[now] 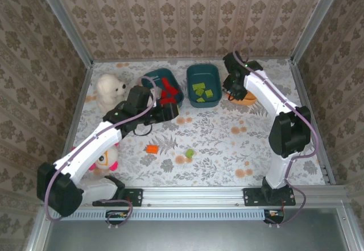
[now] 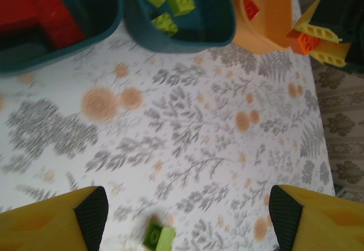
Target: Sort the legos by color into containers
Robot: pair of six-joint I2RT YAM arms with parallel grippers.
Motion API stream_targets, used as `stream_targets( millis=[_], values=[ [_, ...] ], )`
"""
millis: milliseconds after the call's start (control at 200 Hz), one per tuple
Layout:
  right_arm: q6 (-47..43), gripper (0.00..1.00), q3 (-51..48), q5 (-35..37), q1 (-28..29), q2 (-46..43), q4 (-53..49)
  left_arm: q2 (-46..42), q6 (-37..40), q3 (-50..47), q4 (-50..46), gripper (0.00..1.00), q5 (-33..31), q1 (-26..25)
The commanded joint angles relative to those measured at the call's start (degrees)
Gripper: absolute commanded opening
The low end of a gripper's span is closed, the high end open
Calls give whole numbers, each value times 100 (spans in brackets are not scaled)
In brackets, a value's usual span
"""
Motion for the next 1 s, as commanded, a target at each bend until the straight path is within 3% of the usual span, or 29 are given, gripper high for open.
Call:
stream_targets(
  millis=[0, 265, 555, 795, 995],
  values=[
    [-1337, 30, 637, 718, -381, 602, -355, 447, -88, 386, 680, 78, 121, -93],
    [-2167, 28, 2393, 1072, -1000, 2371, -650, 1433, -38, 1242, 807, 78, 115, -264],
    [-2248, 29, 3517, 1044, -1245, 3456, -794, 1534, -23, 1423, 603, 78, -7, -279],
    [-2197, 29, 3734, 1040, -1254, 3781, -948, 1240, -53, 1214, 436, 78, -203, -279],
    [-2166, 29, 3548, 879, -1269, 3443, -749, 1090, -95, 1124, 361, 78, -265, -281]
  ],
)
